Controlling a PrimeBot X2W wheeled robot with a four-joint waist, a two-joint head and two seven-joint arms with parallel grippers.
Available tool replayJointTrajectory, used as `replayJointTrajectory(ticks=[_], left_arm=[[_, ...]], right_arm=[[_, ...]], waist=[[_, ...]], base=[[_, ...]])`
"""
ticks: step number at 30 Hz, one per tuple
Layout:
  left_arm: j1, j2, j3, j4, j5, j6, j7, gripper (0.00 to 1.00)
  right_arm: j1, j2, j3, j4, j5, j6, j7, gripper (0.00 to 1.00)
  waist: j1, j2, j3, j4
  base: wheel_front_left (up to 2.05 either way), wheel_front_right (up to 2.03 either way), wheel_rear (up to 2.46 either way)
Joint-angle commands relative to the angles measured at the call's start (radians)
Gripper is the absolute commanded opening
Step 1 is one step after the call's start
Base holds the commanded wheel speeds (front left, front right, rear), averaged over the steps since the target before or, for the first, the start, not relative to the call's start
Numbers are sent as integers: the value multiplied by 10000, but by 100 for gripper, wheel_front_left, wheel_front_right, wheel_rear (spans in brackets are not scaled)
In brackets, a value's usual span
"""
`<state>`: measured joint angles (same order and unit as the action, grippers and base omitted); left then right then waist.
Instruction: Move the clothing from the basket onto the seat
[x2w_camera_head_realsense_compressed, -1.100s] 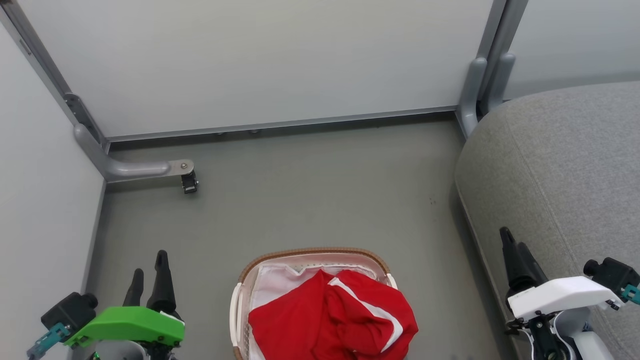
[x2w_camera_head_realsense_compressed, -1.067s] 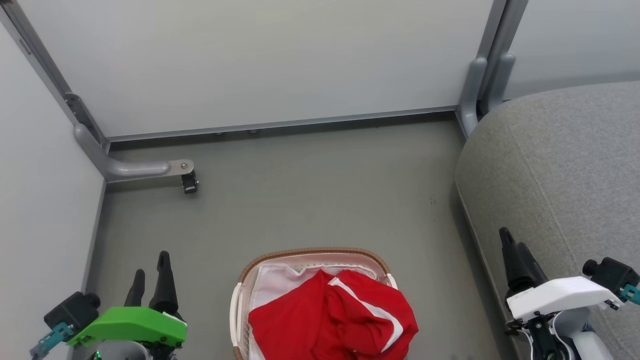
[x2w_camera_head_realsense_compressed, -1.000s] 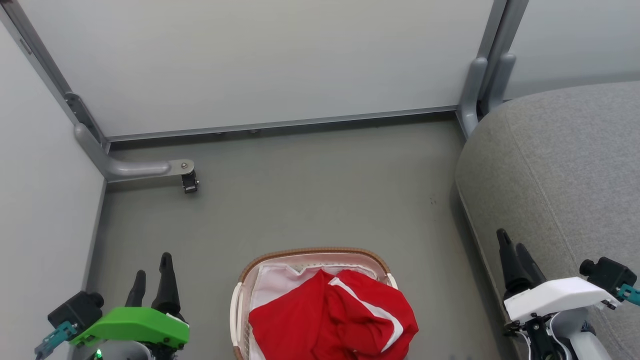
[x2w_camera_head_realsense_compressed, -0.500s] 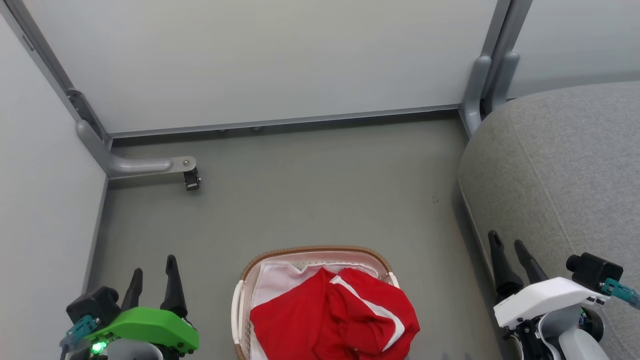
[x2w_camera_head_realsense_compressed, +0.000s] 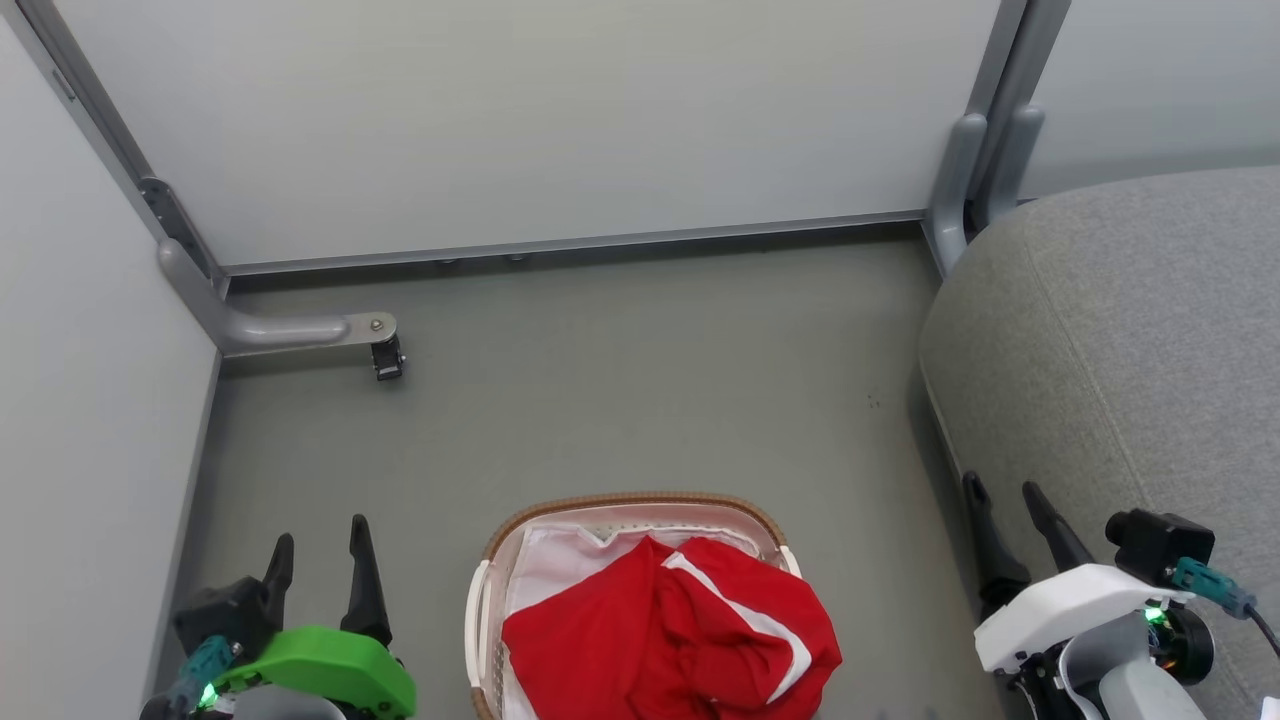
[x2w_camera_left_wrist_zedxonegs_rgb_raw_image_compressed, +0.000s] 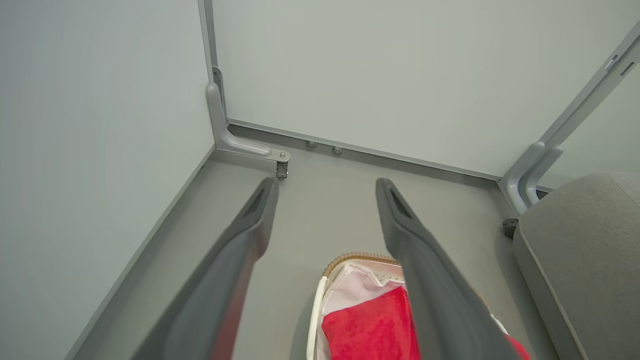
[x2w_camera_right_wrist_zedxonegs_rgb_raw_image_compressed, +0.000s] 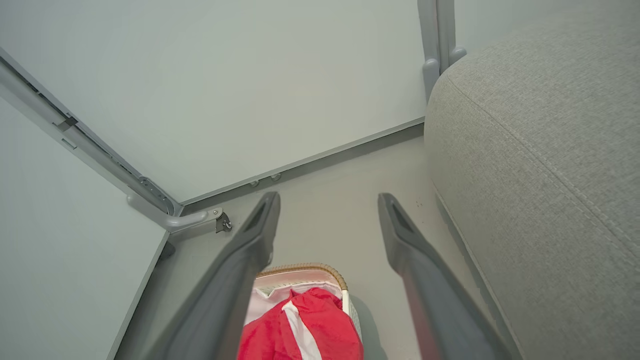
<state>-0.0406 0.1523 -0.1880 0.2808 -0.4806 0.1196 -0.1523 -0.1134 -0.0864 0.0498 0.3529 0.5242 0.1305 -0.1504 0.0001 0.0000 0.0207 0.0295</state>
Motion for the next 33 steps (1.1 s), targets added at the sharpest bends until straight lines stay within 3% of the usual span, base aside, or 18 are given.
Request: replayJointTrajectory(ticks=[1,20,33], left_arm=[[119,80,6,-66,261,38,-97,100],[339,-300,30,-56,2013,-470,-546,100],[-554,-791,-312,450,3032,-1072,-796,100]], right_arm=[[-155,-117,49,42,-299,2,-122,100],[-263,-186,240,339,-2003,3,-564,100],[-1004,-288,323,236,-3026,1,-835,100]], waist=[[0,0,-5,6],[0,0,215,59],[0,0,1806,-186]], base=[[0,0,0],[0,0,0],[0,0,0]])
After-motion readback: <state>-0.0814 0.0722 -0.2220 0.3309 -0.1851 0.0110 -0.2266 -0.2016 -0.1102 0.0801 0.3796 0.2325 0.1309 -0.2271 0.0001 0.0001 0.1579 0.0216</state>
